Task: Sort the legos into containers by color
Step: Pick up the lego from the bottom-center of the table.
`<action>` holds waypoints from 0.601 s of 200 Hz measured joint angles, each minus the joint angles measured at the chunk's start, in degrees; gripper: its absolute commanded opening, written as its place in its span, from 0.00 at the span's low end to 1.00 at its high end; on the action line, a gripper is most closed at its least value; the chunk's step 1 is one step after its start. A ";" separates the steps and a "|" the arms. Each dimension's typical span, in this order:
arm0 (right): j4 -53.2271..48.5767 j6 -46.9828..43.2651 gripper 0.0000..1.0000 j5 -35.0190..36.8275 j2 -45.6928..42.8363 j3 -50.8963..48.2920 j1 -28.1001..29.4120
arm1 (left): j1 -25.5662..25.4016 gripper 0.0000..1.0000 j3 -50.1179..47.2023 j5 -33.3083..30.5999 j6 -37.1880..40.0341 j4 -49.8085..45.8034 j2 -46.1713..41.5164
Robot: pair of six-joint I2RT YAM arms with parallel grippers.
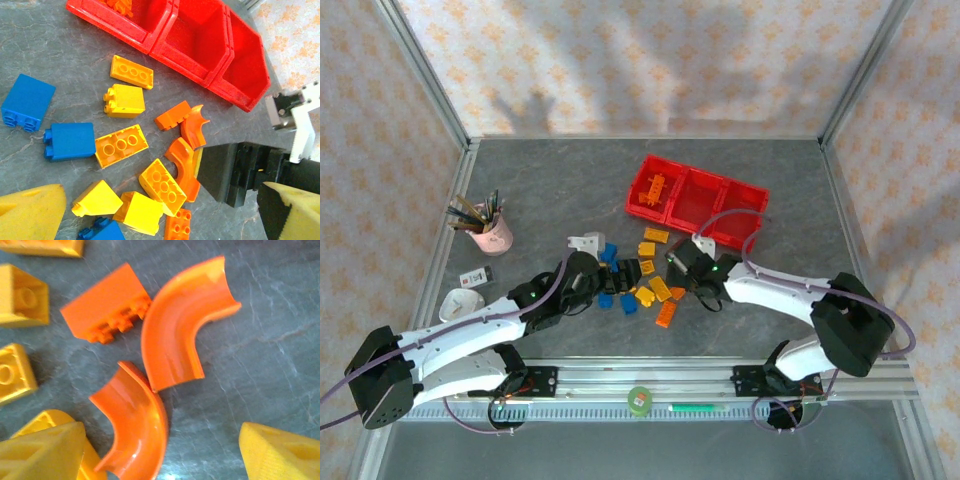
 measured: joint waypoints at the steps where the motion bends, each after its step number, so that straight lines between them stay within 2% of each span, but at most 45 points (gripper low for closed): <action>1: 0.00 -0.02 0.78 -0.04 0.00 -0.04 0.02 | -0.02 0.99 0.00 -0.02 -0.04 0.00 0.00; 40: 2.14 1.05 0.71 -0.28 0.59 -0.28 0.46 | -0.55 0.99 -0.02 -0.33 -0.31 0.50 0.04; 120: 5.81 0.83 0.65 -0.72 6.38 -0.24 0.48 | -0.55 0.99 -0.02 -1.18 -0.28 0.46 0.02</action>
